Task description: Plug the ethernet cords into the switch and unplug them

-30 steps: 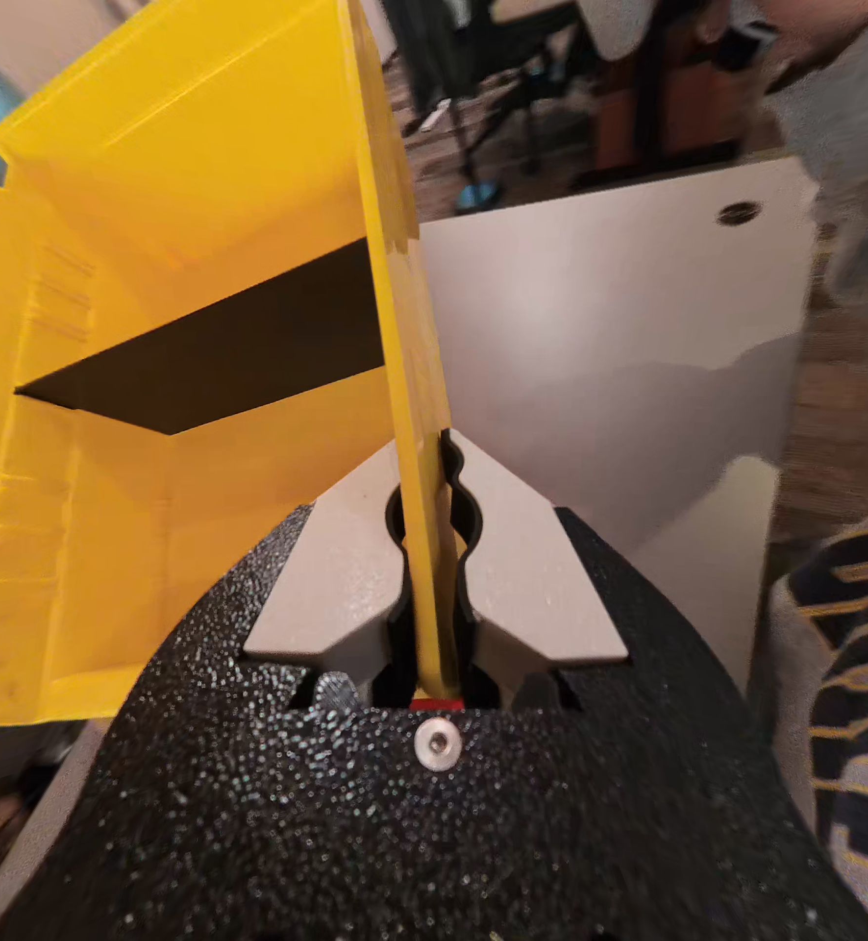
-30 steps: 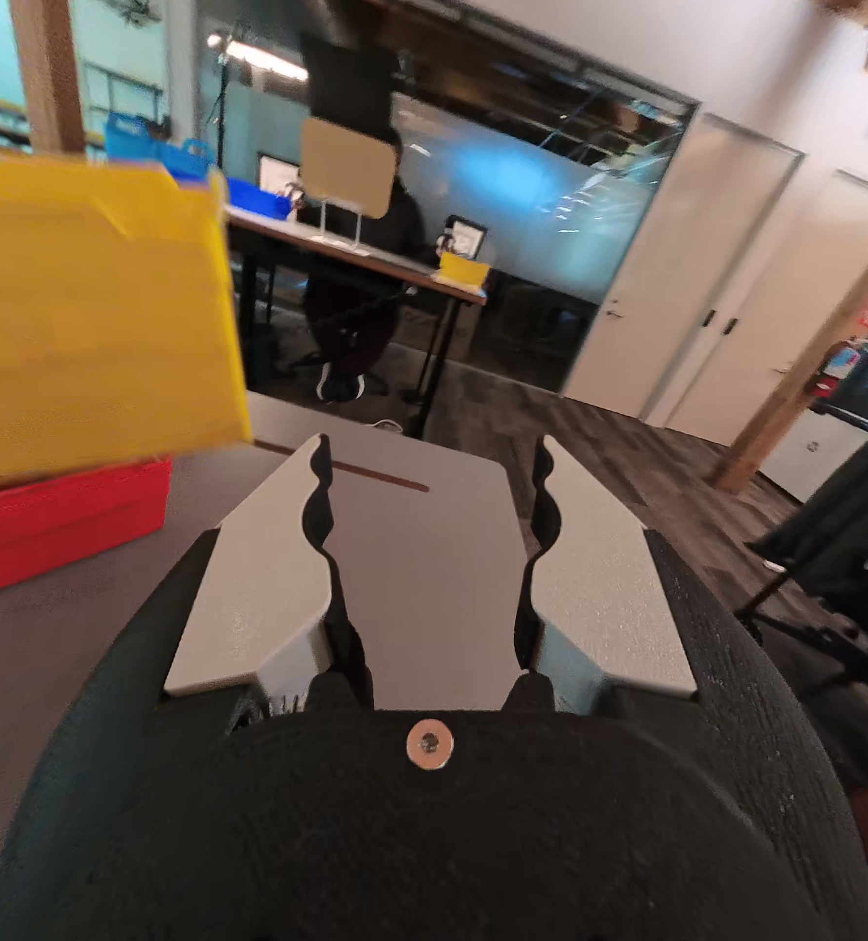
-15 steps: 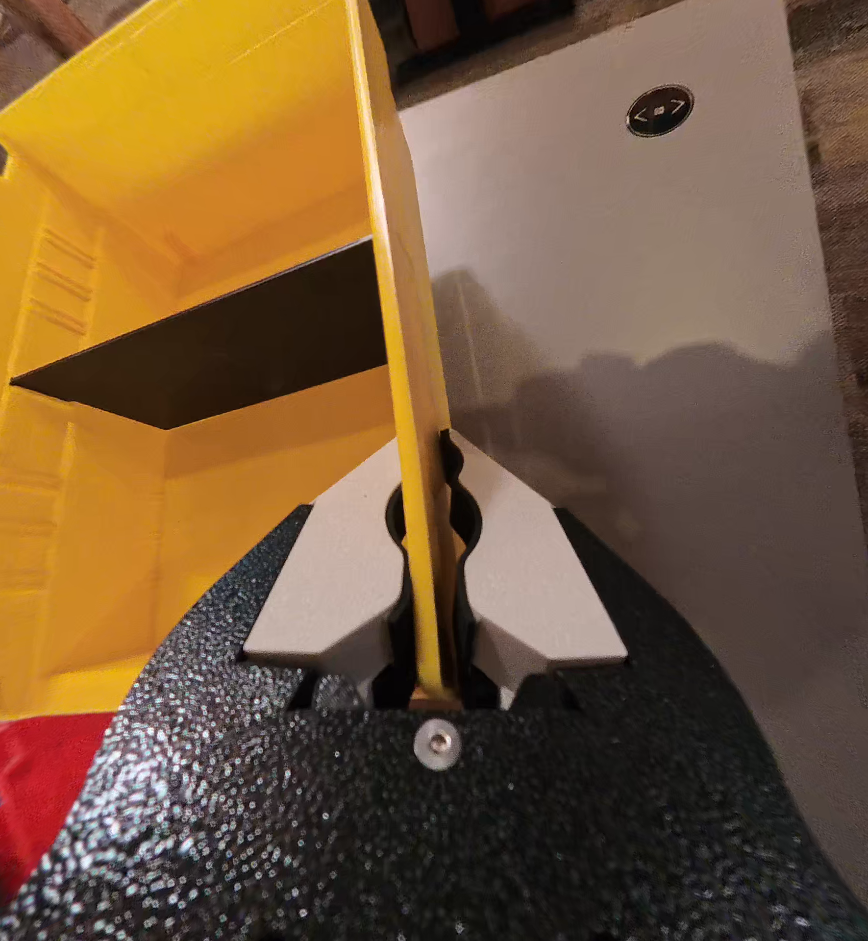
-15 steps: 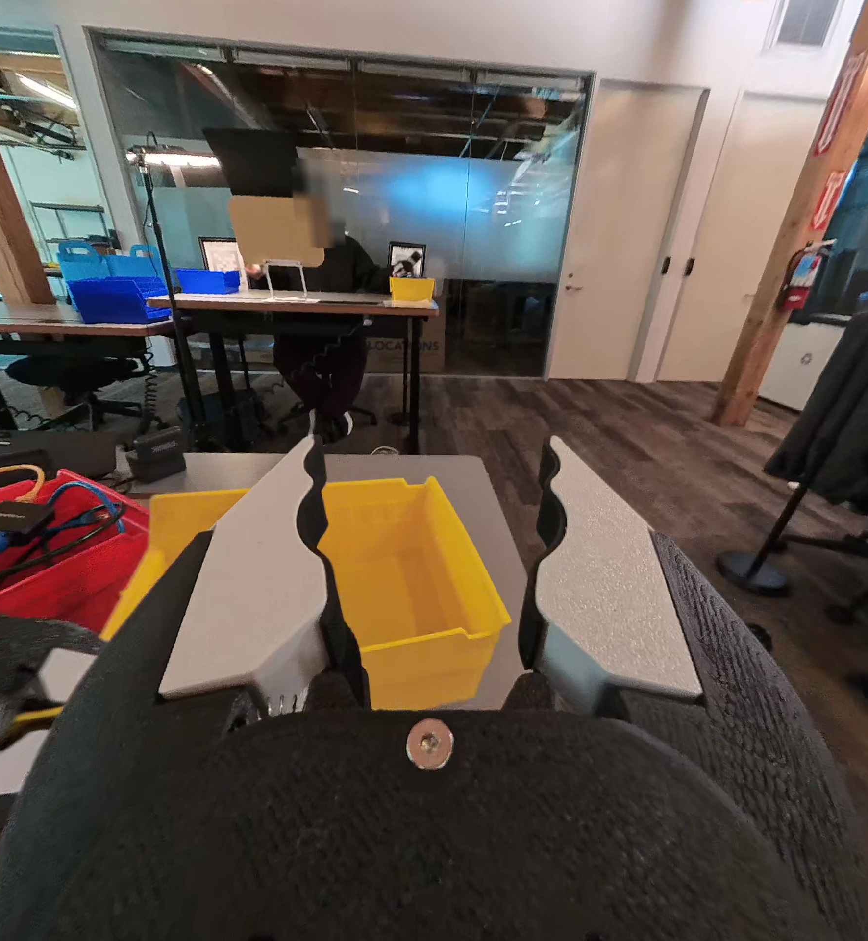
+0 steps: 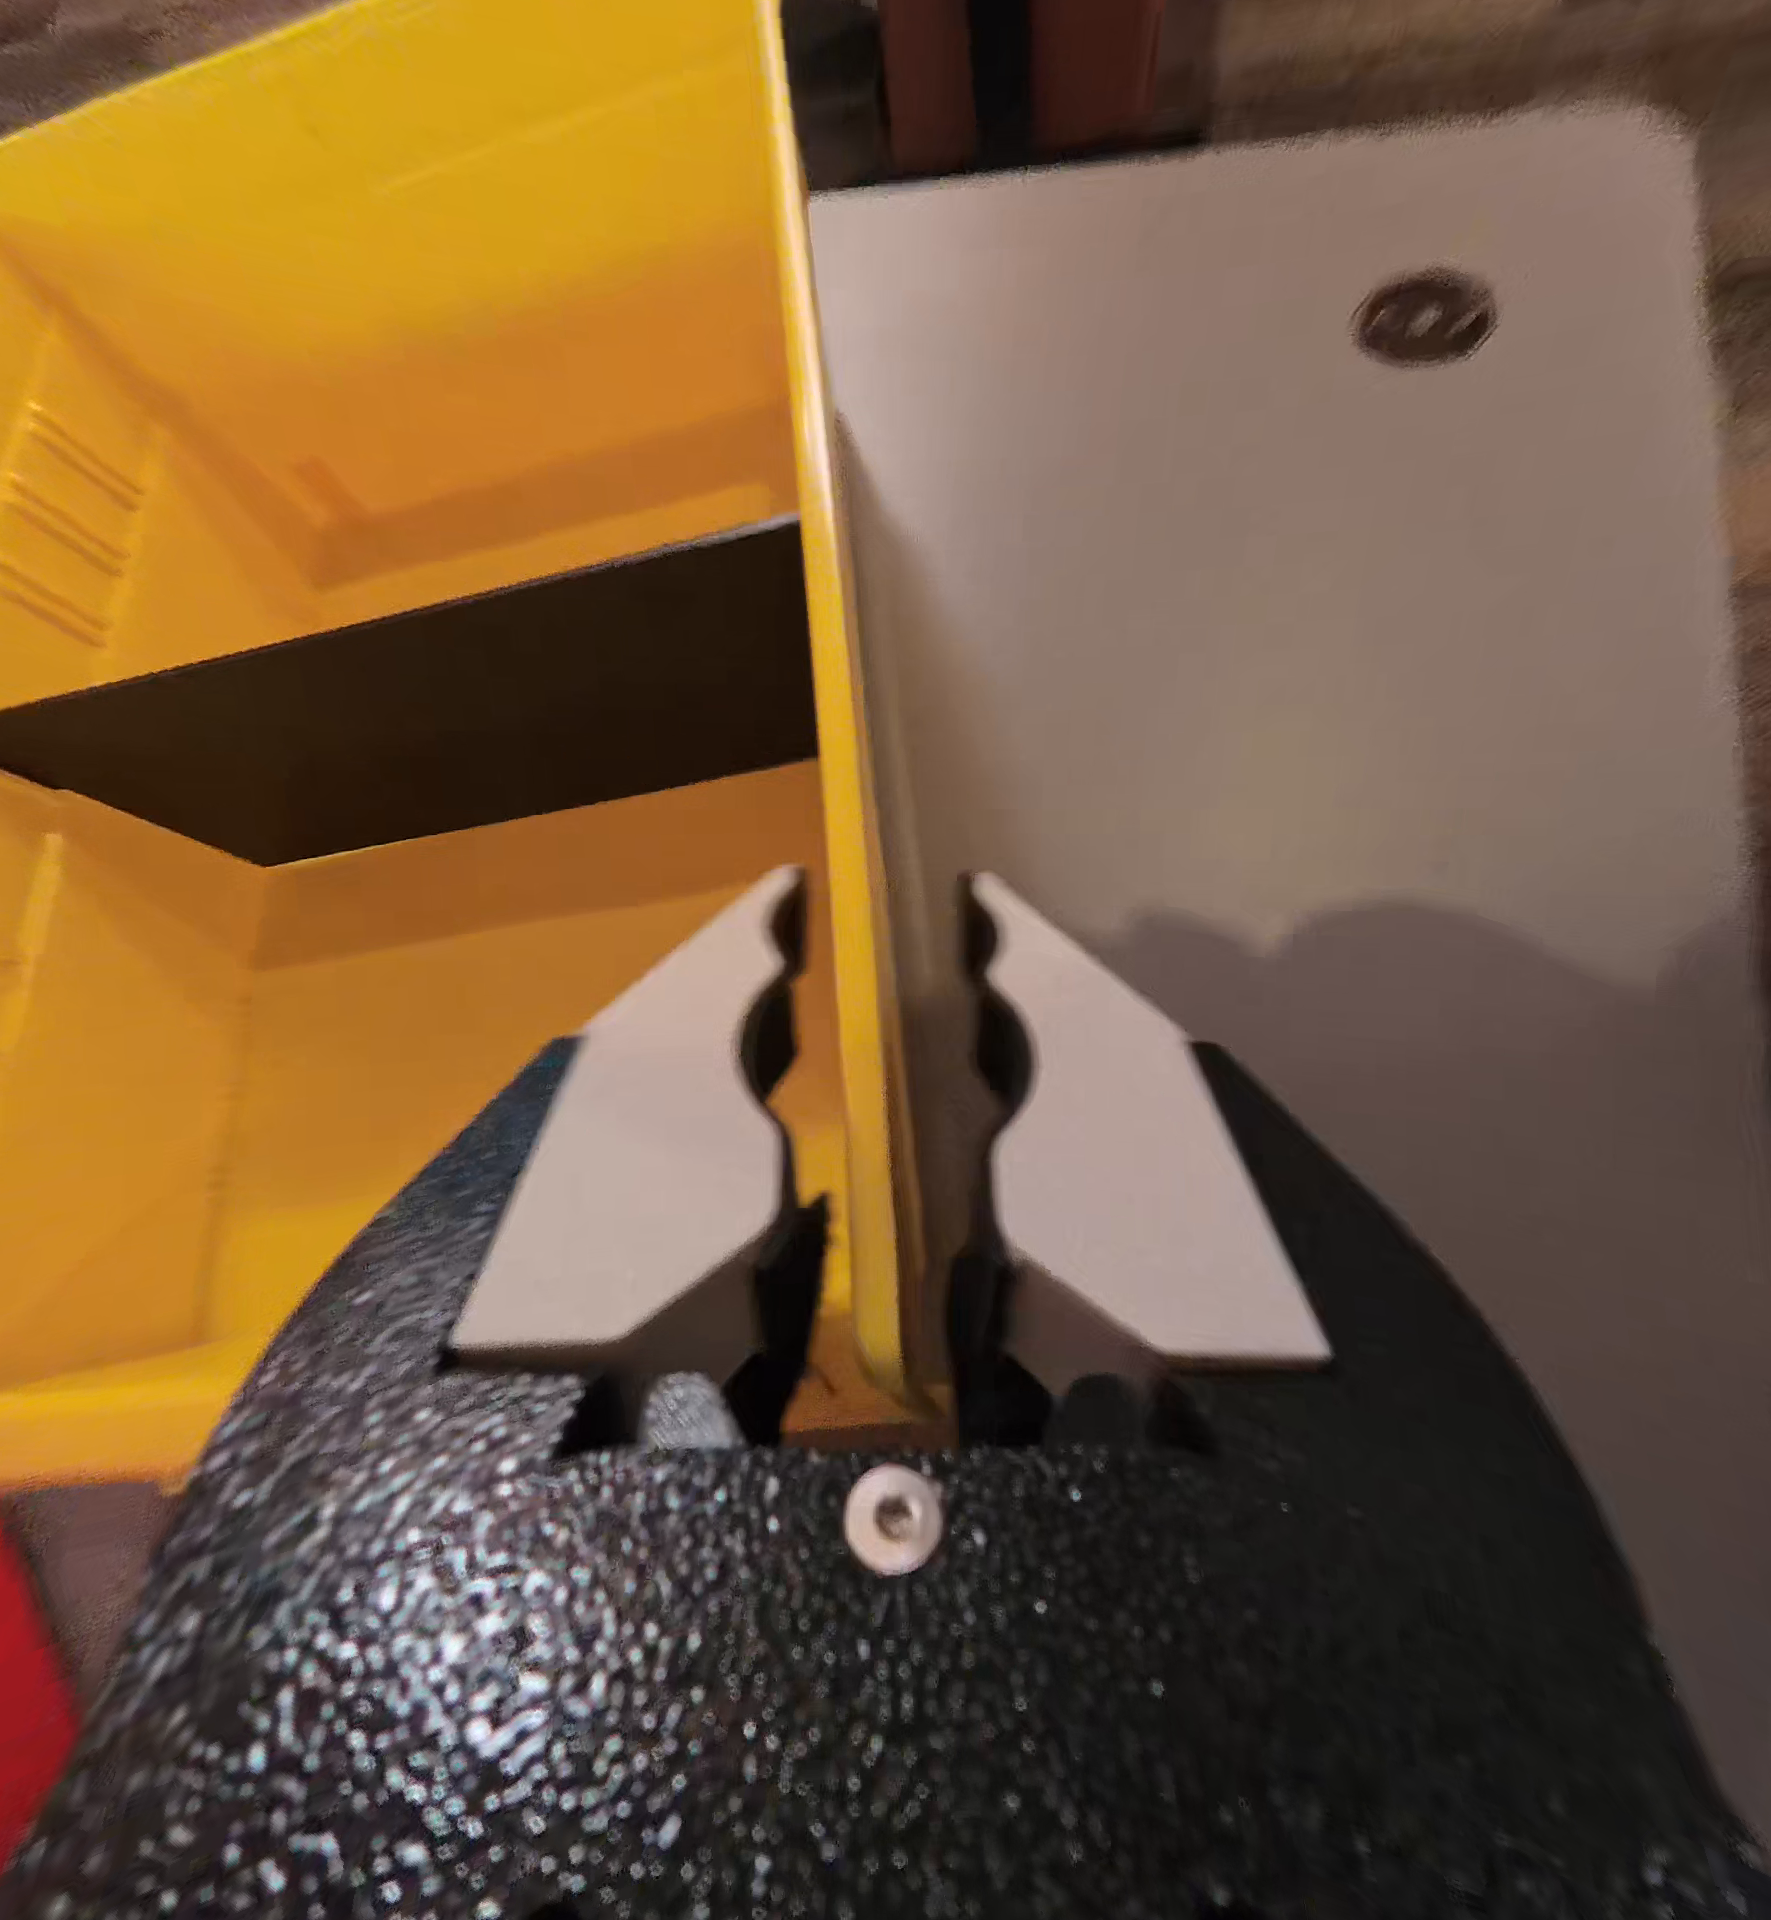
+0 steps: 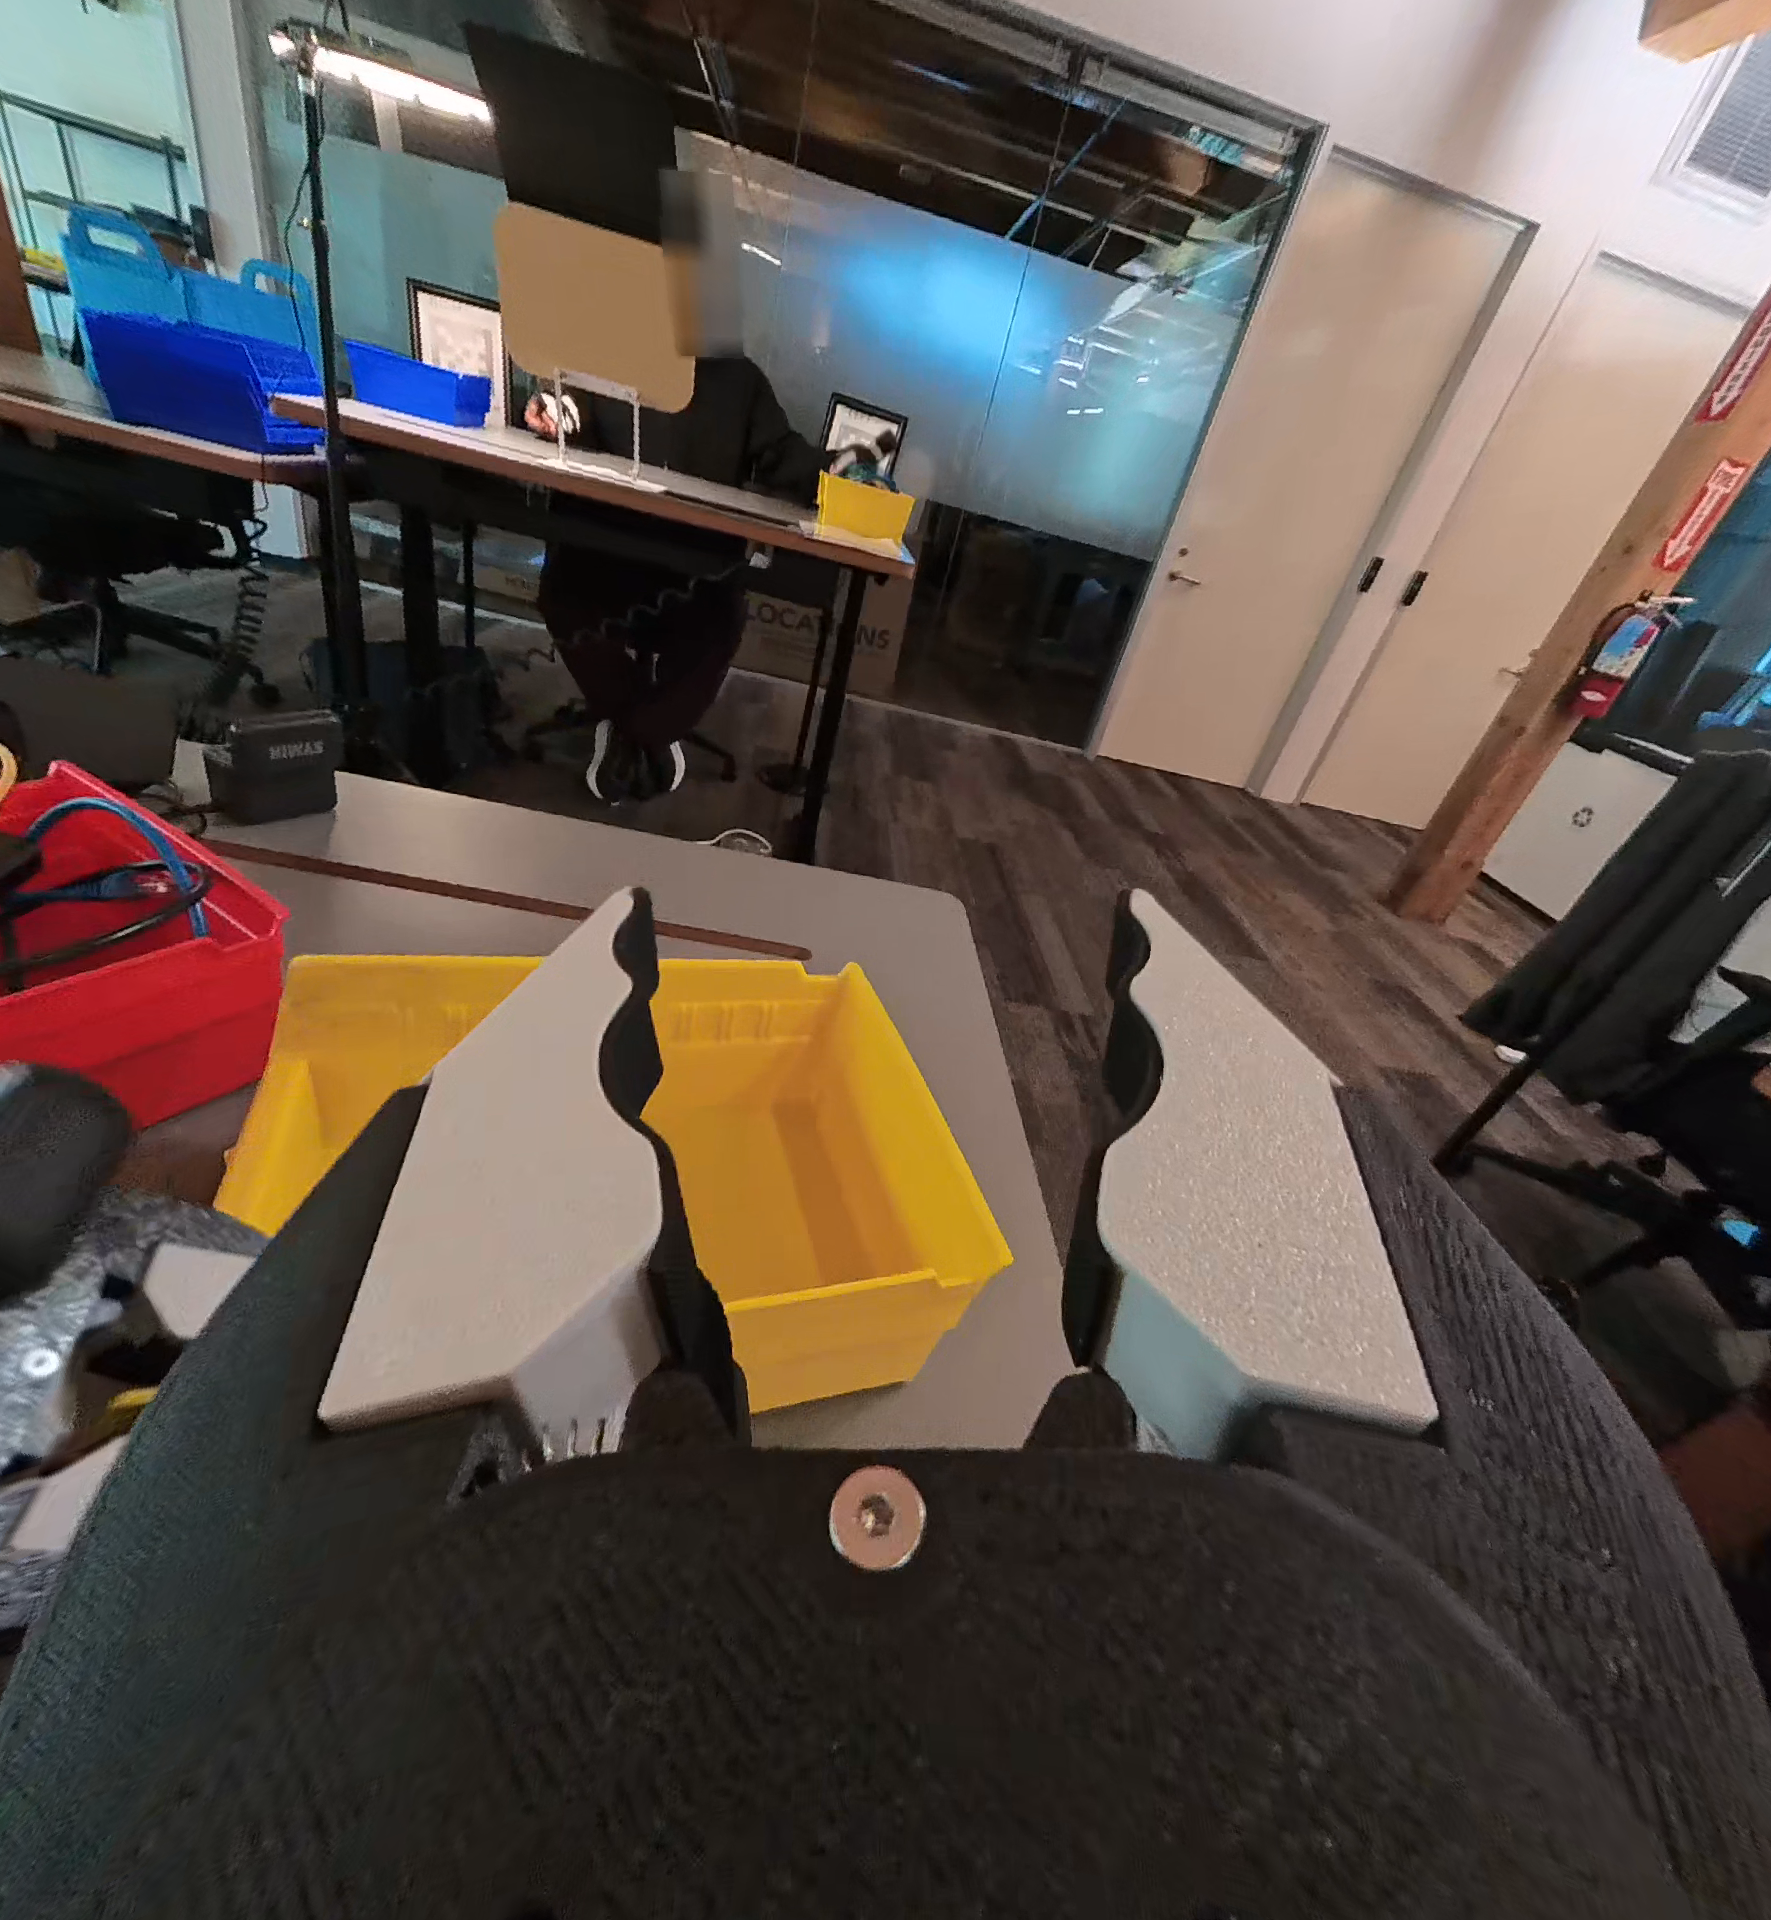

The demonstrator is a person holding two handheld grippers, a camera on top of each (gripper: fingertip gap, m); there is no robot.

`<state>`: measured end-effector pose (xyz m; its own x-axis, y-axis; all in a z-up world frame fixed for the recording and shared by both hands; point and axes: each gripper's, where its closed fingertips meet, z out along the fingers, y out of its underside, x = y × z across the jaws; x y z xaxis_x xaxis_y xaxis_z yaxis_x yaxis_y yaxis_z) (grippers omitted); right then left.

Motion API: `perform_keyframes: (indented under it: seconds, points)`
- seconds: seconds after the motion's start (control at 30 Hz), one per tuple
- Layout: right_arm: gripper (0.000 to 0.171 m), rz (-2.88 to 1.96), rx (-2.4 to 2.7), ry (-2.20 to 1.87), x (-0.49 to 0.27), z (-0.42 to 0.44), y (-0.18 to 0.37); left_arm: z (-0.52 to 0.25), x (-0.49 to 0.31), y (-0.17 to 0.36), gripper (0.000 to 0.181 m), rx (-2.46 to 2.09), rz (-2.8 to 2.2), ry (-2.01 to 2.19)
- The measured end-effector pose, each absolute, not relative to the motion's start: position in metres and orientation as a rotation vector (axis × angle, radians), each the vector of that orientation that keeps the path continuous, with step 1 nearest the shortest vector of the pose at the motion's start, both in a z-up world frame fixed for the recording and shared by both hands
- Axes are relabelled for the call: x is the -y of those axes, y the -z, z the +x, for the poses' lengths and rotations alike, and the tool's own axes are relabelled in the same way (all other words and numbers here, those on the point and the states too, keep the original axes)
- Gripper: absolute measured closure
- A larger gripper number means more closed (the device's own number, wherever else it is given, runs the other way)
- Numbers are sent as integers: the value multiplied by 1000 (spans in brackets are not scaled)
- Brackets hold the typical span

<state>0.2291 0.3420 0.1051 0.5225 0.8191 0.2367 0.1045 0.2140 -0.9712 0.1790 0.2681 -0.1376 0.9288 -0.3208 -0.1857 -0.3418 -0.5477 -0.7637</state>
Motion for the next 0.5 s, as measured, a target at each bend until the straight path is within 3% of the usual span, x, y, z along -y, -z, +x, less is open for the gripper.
perform_keyframes:
  seconds: [0.1, 0.33, 0.5]
  points:
    - [84, -1308, 930, -604, -346, 227, -99, 184, -255, 118, 112, -416, -2150, 78]
    - [88, -1309, 979, -529, -347, 218, -90, 148, -155, 45, 95, -362, -1972, -52]
    - [86, -1324, 967, -457, -349, 212, -87, 74, -60, 14, 95, -49, -1818, -188]
